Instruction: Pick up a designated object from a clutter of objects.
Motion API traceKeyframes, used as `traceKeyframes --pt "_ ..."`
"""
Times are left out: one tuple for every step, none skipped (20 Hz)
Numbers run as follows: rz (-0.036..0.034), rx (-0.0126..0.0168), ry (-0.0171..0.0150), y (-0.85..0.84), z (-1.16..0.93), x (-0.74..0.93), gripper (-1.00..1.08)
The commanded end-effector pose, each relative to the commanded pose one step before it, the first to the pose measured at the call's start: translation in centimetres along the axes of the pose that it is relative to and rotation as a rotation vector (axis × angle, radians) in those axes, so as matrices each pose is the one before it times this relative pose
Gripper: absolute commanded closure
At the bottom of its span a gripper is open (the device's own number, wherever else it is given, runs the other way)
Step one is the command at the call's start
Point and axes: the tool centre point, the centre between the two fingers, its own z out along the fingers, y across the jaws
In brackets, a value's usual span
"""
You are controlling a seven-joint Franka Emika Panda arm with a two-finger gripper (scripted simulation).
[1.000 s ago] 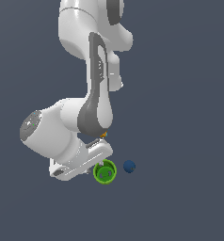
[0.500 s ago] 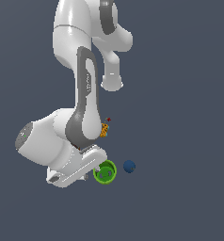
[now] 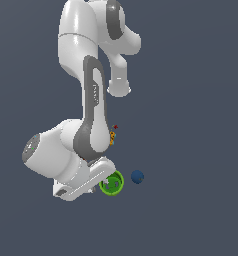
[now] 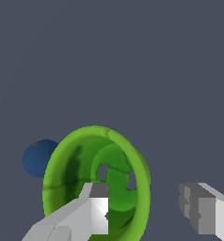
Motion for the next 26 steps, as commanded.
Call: traceKeyframes --pt "-0.00077 0.00158 -0.00006 -0.044 1.109 -0.029 -0.2" --pt "0.0 0.0 0.0 0.007 0.264 -0.008 -0.2" --pt "-0.00027 0.00018 0.00036 -0.013 0.141 0.002 -0.2" --pt "0.0 0.0 0.0 0.001 0.053 -0.002 -0.2" --pt "0.0 0.0 0.0 0.0 0.0 0.0 1.08" --pt "0.0 0.0 0.0 0.0 0.0 0.0 1.08" --pt "0.0 0.0 0.0 0.0 0.0 0.0 1.08" --pt "0.0 0.0 0.0 0.0 0.0 0.0 1.08" --pt "0.0 0.0 0.0 0.0 0.0 0.0 1.08" --pt "0.0 0.0 0.0 0.0 0.0 0.0 1.08" --pt "0.0 0.0 0.0 0.0 0.0 0.0 1.08" --pt "0.0 0.0 0.0 0.0 0.0 0.0 1.08" --pt "0.0 0.0 0.0 0.0 0.0 0.0 1.08" --pt "0.0 0.0 0.0 0.0 0.0 0.0 1.08" --pt "-0.00164 -0.00204 0.00255 -0.029 -0.227 0.15 1.08" --pt "0.0 0.0 0.0 -0.013 -0.026 0.003 1.08" --pt "0.0 0.0 0.0 -0.038 -0.078 0.009 1.08" --pt "0.0 0.0 0.0 -0.064 -0.131 0.015 1.08" --pt "0.0 0.0 0.0 -0.089 -0.184 0.022 1.08" --pt "0.0 0.0 0.0 -0.115 -0.238 0.028 1.08" --pt "0.00007 -0.00021 -0.00044 -0.139 -0.271 0.035 1.08" --pt "0.0 0.0 0.0 -0.169 -0.348 0.042 1.08" --pt "0.0 0.0 0.0 -0.196 -0.405 0.049 1.08" --pt "0.00007 -0.00031 -0.00062 -0.222 -0.433 0.057 1.08" --pt "0.0 0.0 0.0 -0.254 -0.524 0.063 1.08" --pt "0.0 0.0 0.0 -0.284 -0.586 0.071 1.08"
